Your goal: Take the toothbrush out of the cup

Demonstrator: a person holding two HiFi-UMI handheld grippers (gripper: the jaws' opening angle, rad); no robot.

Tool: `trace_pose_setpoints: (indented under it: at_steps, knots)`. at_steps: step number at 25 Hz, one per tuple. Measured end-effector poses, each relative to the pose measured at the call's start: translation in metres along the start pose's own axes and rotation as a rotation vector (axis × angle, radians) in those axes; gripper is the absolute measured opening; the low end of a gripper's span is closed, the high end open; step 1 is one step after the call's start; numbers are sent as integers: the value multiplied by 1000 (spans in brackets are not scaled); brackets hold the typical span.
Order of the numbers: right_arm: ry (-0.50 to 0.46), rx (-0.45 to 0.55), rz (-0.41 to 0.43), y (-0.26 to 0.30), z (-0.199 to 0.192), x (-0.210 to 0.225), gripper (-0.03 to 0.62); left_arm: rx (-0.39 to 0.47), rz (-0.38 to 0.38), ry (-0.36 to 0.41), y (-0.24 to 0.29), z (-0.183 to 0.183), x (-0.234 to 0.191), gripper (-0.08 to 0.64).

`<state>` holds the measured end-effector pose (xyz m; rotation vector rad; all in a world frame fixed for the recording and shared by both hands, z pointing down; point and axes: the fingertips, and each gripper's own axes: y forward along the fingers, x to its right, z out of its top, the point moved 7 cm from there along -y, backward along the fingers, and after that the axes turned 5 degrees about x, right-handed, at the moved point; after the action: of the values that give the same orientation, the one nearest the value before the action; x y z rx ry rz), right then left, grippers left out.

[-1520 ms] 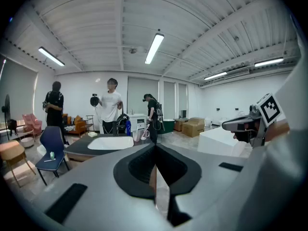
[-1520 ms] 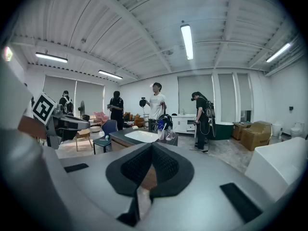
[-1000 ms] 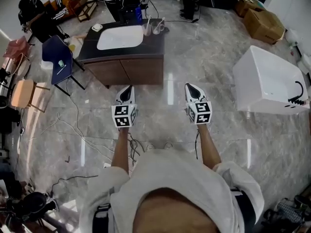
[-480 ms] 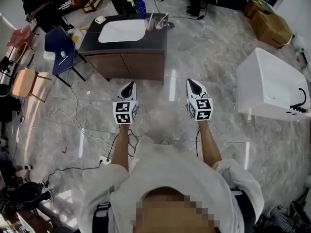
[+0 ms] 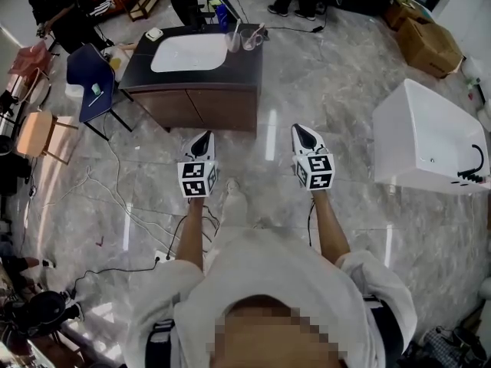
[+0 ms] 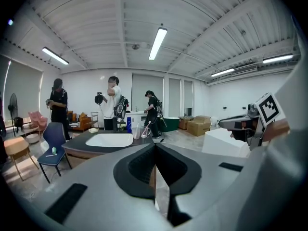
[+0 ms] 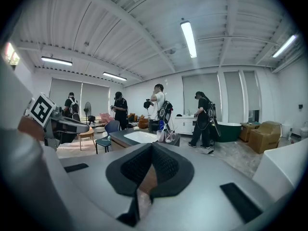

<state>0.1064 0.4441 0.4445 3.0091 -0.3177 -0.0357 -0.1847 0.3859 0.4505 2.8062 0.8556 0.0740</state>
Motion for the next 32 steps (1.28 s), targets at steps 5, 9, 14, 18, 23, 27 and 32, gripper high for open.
trace_pose_setpoints:
  at_steps: [5,9,14,18,23,27,32]
  knots:
    - [-10,-15,-8,35,-3,11,14,1,-26,-5,42,1,-16,26]
    - [-18,-29,-21,75,1,23,13,2,-49,-9,85,8,-35,26]
    - [-30,-39,-33,134,14,34,12,5,-77,-14,140,23,-69,26]
    - [-32,-43,-47,184,24,41,13,8,-97,-17,186,37,-101,26]
    - [-30,-50,-75,244,30,51,14,9,-125,-14,243,51,-139,26]
    - [-28,-60,-102,281,29,56,14,10,-152,-15,281,54,-165,26]
    - [-24,-74,-125,315,27,59,14,3,-183,-9,315,58,-187,26]
